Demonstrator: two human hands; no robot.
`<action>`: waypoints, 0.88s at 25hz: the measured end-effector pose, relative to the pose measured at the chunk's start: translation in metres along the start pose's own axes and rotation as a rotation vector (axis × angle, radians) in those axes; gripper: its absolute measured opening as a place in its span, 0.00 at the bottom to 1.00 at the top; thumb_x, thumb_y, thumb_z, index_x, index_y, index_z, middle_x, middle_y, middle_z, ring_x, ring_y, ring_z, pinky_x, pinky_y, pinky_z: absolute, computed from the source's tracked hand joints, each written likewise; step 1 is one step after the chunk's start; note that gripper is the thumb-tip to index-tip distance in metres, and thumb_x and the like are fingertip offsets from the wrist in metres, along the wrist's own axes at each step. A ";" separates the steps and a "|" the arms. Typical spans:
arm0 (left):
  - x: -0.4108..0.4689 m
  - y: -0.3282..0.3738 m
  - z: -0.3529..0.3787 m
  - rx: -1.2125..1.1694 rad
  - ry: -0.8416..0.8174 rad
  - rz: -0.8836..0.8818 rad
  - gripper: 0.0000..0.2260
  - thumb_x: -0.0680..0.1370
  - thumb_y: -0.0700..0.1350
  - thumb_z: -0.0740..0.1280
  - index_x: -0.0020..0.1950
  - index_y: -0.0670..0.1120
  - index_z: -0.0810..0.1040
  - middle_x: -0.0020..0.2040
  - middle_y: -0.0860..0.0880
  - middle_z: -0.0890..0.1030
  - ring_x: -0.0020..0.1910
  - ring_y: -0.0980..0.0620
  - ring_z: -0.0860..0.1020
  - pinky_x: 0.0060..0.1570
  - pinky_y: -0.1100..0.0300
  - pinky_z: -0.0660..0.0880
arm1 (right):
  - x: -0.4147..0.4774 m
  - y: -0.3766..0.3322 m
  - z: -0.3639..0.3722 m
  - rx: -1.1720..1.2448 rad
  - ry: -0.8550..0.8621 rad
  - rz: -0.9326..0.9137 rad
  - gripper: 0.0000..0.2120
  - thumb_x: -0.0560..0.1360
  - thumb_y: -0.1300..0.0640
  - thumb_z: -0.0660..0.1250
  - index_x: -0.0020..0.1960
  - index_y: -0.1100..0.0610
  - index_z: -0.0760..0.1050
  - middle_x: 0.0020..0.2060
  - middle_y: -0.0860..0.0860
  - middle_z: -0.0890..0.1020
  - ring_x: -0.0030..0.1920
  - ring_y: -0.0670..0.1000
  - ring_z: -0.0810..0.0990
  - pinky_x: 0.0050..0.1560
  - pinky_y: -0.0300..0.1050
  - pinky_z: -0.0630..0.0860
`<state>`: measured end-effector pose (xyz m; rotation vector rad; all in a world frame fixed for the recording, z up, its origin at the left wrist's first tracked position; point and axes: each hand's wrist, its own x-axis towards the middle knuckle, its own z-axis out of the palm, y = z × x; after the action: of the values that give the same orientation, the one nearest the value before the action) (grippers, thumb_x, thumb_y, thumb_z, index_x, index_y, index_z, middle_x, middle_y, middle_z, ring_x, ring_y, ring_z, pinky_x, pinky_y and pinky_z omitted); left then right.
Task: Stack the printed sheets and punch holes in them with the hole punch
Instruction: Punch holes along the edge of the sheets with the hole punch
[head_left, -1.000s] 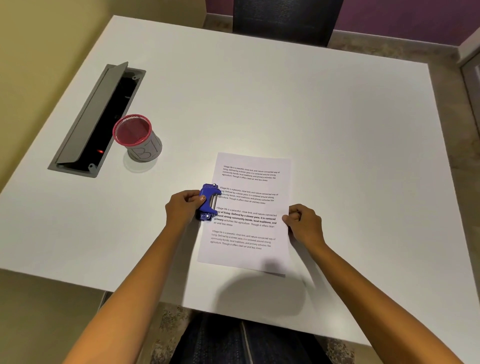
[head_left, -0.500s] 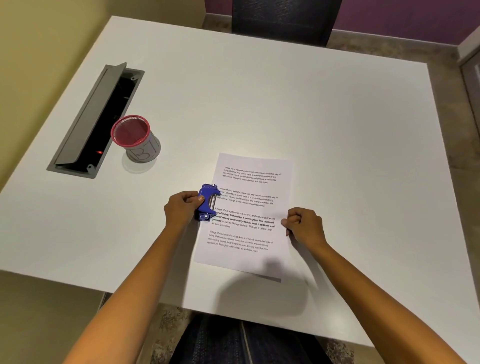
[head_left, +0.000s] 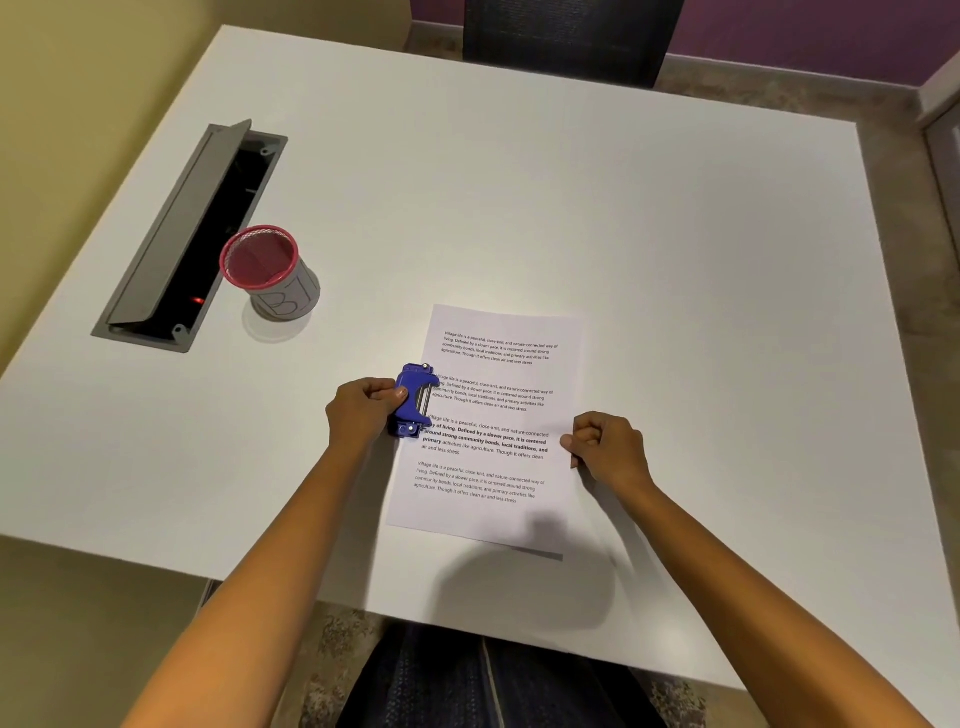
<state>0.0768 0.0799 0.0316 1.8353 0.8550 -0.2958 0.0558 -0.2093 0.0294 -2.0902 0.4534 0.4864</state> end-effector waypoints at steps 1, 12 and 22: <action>0.000 0.001 0.000 0.014 0.001 0.002 0.12 0.74 0.43 0.72 0.56 0.41 0.81 0.52 0.42 0.85 0.52 0.44 0.82 0.55 0.56 0.77 | 0.000 0.000 0.001 -0.001 0.010 0.003 0.09 0.71 0.67 0.71 0.37 0.58 0.75 0.17 0.40 0.74 0.21 0.39 0.77 0.28 0.24 0.69; 0.008 0.010 -0.005 0.094 -0.121 -0.076 0.08 0.72 0.47 0.74 0.41 0.45 0.77 0.44 0.44 0.81 0.42 0.46 0.78 0.60 0.48 0.77 | 0.003 0.001 0.008 -0.047 0.069 0.034 0.07 0.71 0.62 0.72 0.37 0.58 0.75 0.25 0.48 0.74 0.25 0.41 0.73 0.29 0.24 0.68; 0.016 0.024 -0.005 0.261 -0.083 -0.108 0.10 0.72 0.44 0.74 0.40 0.41 0.75 0.44 0.42 0.79 0.43 0.46 0.76 0.58 0.53 0.74 | 0.005 0.002 0.012 -0.072 0.093 0.037 0.13 0.72 0.64 0.71 0.32 0.57 0.70 0.23 0.48 0.68 0.29 0.49 0.68 0.35 0.34 0.67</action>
<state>0.1037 0.0856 0.0422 2.0042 0.8918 -0.5701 0.0572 -0.2011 0.0198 -2.1838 0.5366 0.4341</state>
